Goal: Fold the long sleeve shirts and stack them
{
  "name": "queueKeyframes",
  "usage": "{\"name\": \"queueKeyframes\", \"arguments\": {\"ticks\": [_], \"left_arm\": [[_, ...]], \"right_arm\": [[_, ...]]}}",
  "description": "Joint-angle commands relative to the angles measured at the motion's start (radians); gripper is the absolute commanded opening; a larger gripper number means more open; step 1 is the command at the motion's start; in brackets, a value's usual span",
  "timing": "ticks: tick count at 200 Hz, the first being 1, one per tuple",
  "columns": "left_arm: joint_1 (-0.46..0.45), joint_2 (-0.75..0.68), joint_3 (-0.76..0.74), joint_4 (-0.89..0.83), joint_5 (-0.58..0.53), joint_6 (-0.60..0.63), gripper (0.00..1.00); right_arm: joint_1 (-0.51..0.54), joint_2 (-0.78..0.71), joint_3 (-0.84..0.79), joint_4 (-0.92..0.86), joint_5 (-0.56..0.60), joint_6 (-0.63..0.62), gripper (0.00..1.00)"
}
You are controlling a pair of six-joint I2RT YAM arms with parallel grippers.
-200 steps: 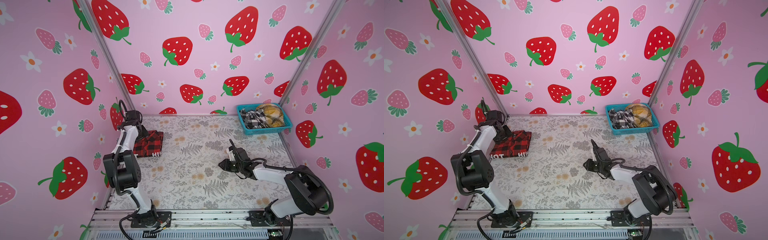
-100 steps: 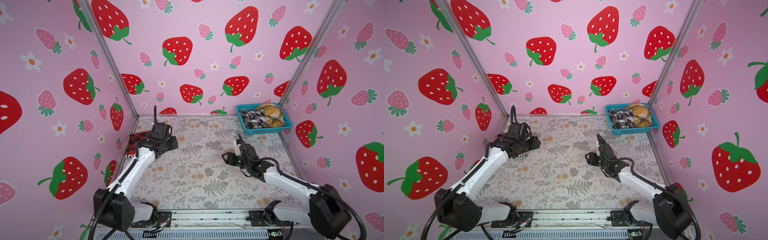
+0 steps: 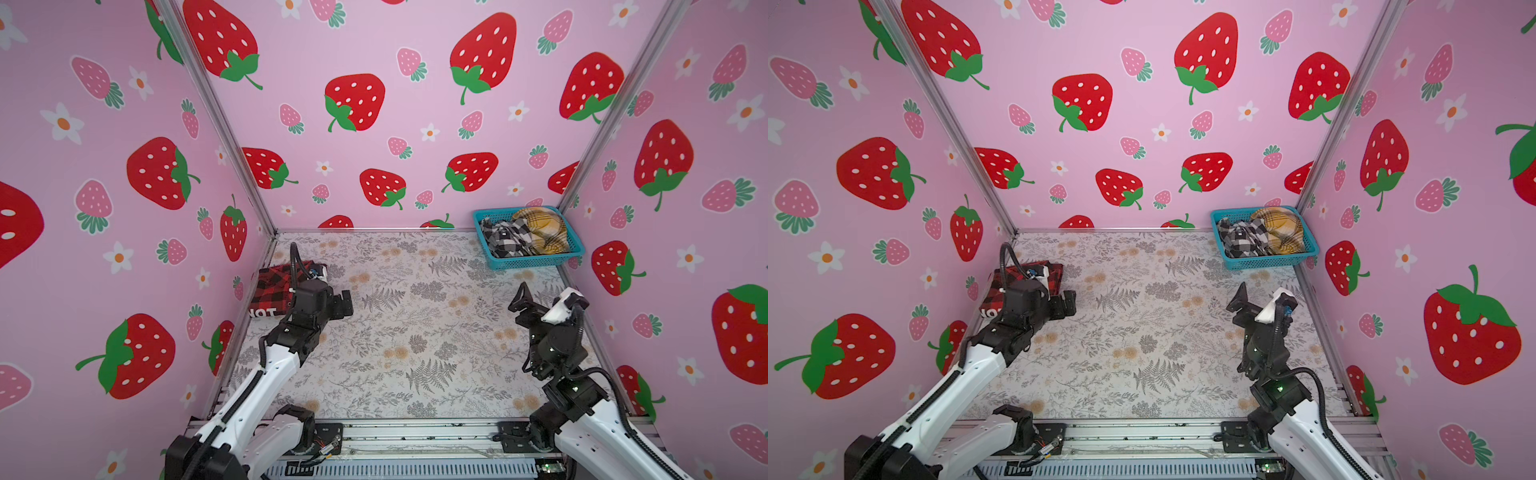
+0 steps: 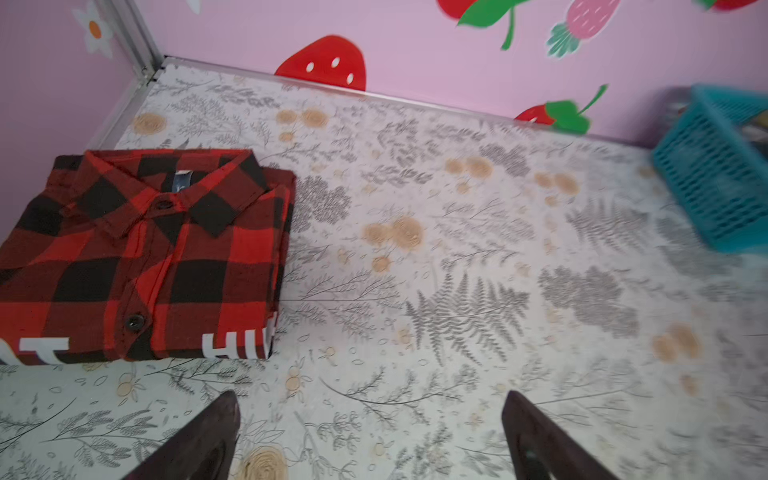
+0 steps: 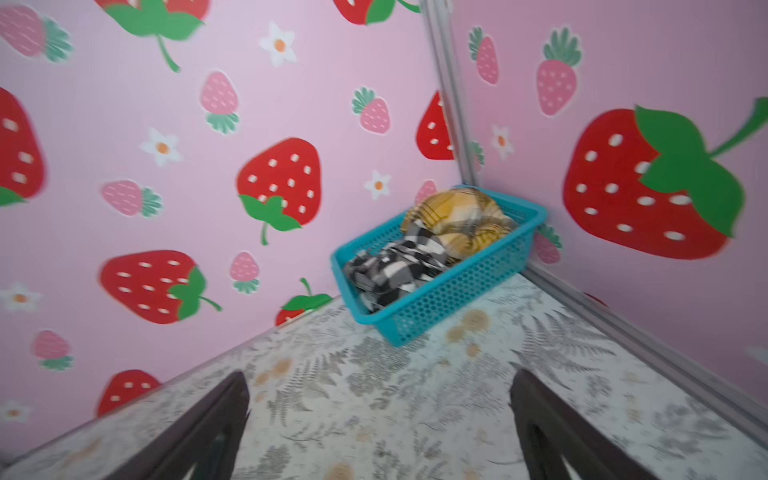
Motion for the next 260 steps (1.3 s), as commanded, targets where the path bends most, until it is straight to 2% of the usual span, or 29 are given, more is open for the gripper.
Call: {"name": "queueKeyframes", "arguments": {"ticks": [1, 15, 35, 57, 76, 102, 108, 123, 133, 143, 152, 163, 174, 180, 191, 202, 214, 234, 260], "left_arm": [[0.032, 0.059, -0.024, 0.206, -0.197, 0.069, 0.99], [0.091, 0.131, -0.053, 0.280, -0.201, 0.063, 0.99], [0.194, 0.218, -0.111, 0.408, -0.128, 0.054, 0.99], [0.253, 0.294, -0.184, 0.584, -0.098, 0.090, 0.99], [0.282, 0.340, -0.196, 0.662, -0.072, 0.082, 0.99], [0.288, 0.408, -0.256, 0.893, -0.015, 0.102, 0.99], [0.287, 0.434, -0.266, 0.942, -0.004, 0.107, 0.99], [0.285, 0.479, -0.268, 0.986, 0.107, 0.157, 0.99], [0.283, 0.517, -0.271, 1.043, 0.125, 0.162, 0.99], [0.282, 0.499, -0.257, 0.979, 0.132, 0.168, 0.99], [0.280, 0.516, -0.262, 1.018, 0.125, 0.168, 0.99], [0.278, 0.506, -0.251, 0.978, 0.125, 0.173, 0.99], [0.275, 0.515, -0.248, 0.988, 0.115, 0.173, 0.99], [0.275, 0.511, -0.245, 0.972, 0.116, 0.173, 0.99], [0.275, 0.514, -0.245, 0.978, 0.115, 0.173, 0.99], [0.275, 0.515, -0.244, 0.974, 0.115, 0.174, 0.99], [0.275, 0.513, -0.244, 0.973, 0.115, 0.173, 0.99], [0.271, 0.514, -0.242, 0.971, 0.109, 0.176, 0.99], [0.235, 0.512, -0.243, 0.973, 0.046, 0.202, 0.99]], "right_arm": [[-0.033, 0.060, -0.025, 0.036, 0.246, -0.033, 1.00], [-0.075, 0.130, -0.044, 0.040, 0.260, 0.002, 1.00], [-0.155, 0.244, -0.053, 0.054, 0.241, 0.057, 1.00], [-0.249, 0.409, -0.065, 0.145, 0.201, 0.044, 1.00], [-0.317, 0.552, -0.070, 0.291, 0.138, -0.033, 1.00], [-0.378, 0.754, -0.095, 0.604, -0.021, -0.185, 1.00], [-0.382, 0.783, -0.078, 0.620, -0.058, -0.217, 1.00], [-0.400, 0.857, -0.089, 0.822, -0.198, -0.309, 1.00], [-0.423, 0.902, -0.056, 0.828, -0.319, -0.369, 1.00], [-0.448, 0.963, -0.043, 0.886, -0.389, -0.380, 1.00], [-0.489, 1.015, -0.048, 0.954, -0.489, -0.377, 1.00], [-0.509, 0.994, -0.045, 0.897, -0.578, -0.380, 1.00], [-0.510, 1.033, -0.094, 1.031, -0.641, -0.408, 1.00], [-0.510, 1.054, -0.110, 1.096, -0.645, -0.411, 1.00], [-0.509, 1.026, -0.086, 0.991, -0.643, -0.409, 1.00], [-0.510, 1.045, -0.099, 1.054, -0.642, -0.409, 1.00], [-0.510, 1.031, -0.088, 1.006, -0.641, -0.410, 1.00], [-0.504, 1.031, -0.095, 1.024, -0.630, -0.415, 1.00], [-0.491, 1.030, -0.098, 1.029, -0.609, -0.422, 1.00]]}}
